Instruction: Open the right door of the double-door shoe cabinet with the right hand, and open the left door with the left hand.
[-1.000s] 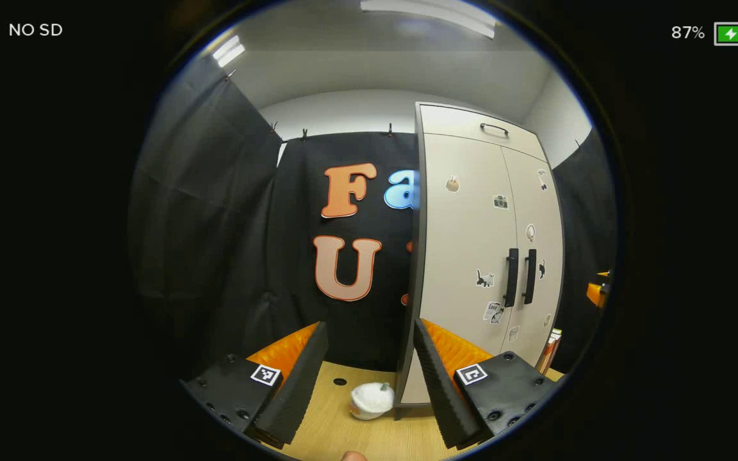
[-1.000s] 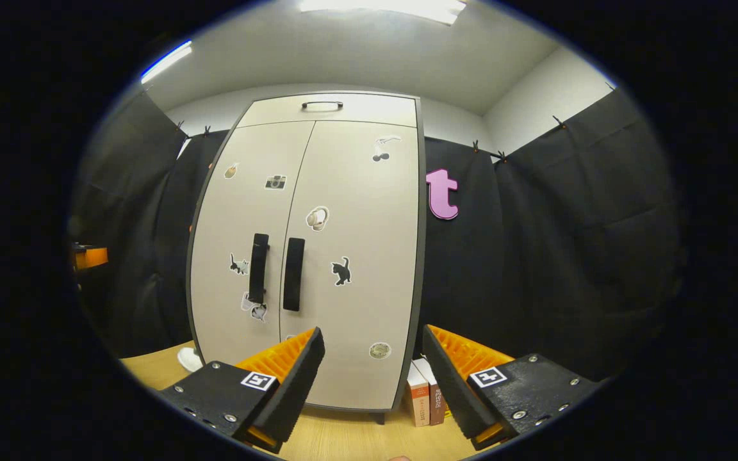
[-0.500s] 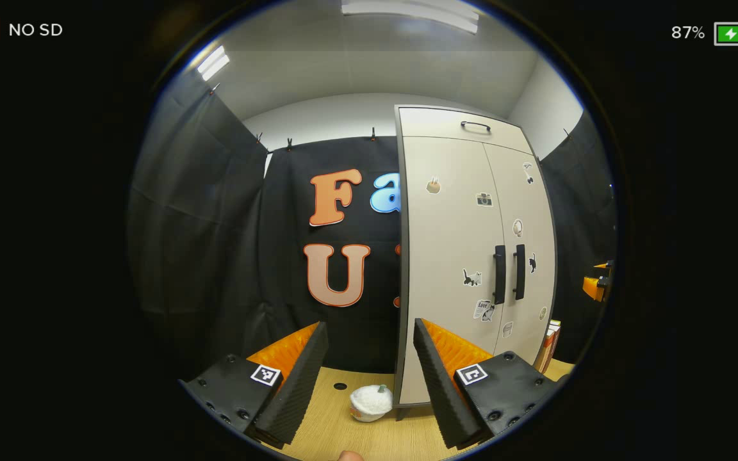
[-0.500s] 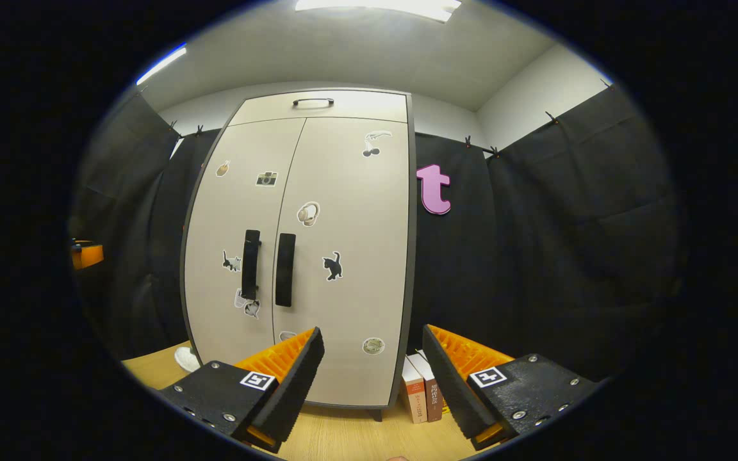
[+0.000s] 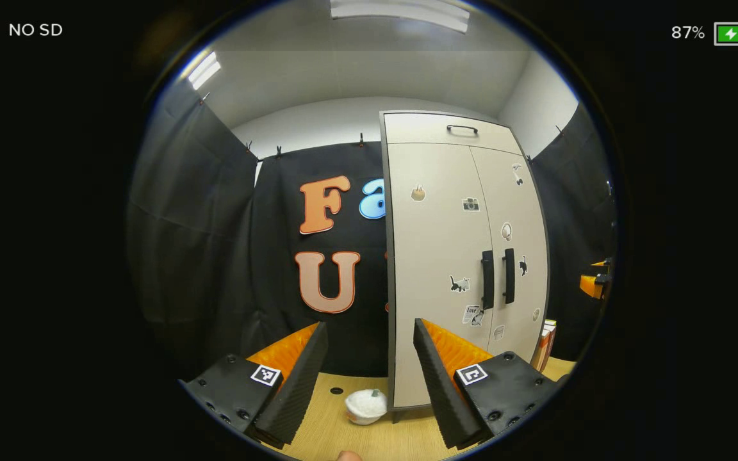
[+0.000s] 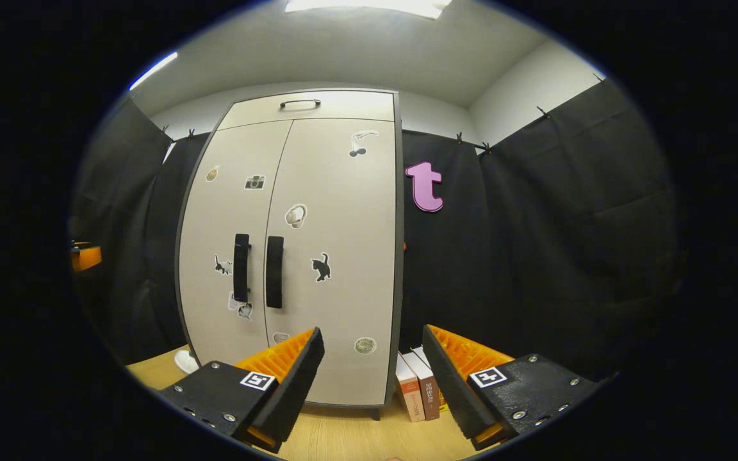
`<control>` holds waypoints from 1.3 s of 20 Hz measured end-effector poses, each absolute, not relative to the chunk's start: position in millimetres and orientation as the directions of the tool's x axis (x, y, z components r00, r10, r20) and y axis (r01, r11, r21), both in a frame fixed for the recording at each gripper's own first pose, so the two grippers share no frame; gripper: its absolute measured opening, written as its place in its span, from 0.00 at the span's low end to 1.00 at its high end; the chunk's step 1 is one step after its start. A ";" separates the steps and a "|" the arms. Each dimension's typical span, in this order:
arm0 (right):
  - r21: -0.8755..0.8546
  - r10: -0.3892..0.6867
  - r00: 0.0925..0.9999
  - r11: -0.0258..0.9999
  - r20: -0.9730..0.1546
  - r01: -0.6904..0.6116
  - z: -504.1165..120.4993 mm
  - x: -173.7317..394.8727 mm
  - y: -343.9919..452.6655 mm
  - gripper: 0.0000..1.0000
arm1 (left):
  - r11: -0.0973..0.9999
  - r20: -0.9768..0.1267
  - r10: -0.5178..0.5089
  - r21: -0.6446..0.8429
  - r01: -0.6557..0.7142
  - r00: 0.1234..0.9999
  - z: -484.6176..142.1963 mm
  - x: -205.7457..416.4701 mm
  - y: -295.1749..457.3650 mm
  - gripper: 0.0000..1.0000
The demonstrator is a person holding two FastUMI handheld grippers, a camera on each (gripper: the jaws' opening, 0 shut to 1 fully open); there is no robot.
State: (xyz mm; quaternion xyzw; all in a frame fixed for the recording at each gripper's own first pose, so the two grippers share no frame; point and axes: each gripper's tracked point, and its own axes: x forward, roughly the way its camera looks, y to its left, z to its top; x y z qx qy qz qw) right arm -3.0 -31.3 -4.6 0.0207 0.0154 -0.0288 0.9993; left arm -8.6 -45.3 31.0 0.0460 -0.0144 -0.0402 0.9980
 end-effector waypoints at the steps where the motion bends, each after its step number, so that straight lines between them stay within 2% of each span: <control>1: 0.037 -0.064 0.997 0.997 -0.035 0.065 -5.7 -1.7 -33.1 0.95 | 0.992 0.025 -0.085 0.094 0.082 0.996 31.6 -7.9 -46.6 0.82; 7: 0.068 -0.071 0.997 0.995 -0.042 0.074 -3.9 10.9 -26.8 0.95 | 0.990 0.016 -0.095 0.102 0.093 0.995 30.0 -6.3 -49.7 0.81; 12: 0.105 -0.030 0.998 0.994 -0.047 0.035 4.1 31.4 5.5 0.95 | 0.989 0.010 -0.097 0.110 0.095 0.995 26.4 -4.9 -48.3 0.81; 16: 0.138 0.029 0.996 0.990 -0.081 -0.017 9.3 56.2 39.5 0.94 | 0.988 0.010 -0.096 0.123 0.094 0.995 26.8 -8.7 -46.3 0.81; 26: 0.128 0.075 0.987 0.990 -0.140 -0.057 25.6 137.3 112.5 0.95 | 0.986 -0.001 -0.134 0.102 0.134 0.991 17.0 -12.2 -45.0 0.81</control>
